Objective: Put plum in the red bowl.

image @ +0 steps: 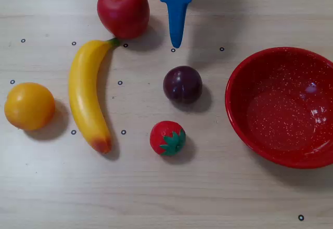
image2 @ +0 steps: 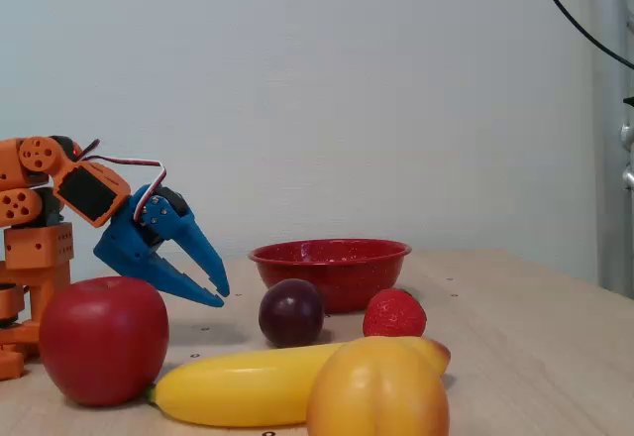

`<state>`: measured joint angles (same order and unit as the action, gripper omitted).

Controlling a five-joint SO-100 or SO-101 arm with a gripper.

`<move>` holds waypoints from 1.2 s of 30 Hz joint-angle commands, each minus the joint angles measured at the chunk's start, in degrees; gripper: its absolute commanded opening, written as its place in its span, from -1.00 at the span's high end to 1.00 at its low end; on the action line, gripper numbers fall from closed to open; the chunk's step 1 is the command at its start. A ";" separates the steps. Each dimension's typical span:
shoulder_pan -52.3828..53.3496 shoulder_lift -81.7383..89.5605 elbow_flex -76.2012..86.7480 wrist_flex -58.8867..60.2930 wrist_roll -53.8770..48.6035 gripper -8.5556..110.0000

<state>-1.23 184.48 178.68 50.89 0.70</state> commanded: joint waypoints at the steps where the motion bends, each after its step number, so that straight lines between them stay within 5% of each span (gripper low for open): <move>1: 0.88 0.62 0.09 -0.44 1.14 0.85; 17: 1.49 -2.55 -2.29 -0.79 4.13 0.85; 36: 2.72 -46.41 -52.38 18.02 12.92 0.85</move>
<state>1.32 140.71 135.62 66.09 12.22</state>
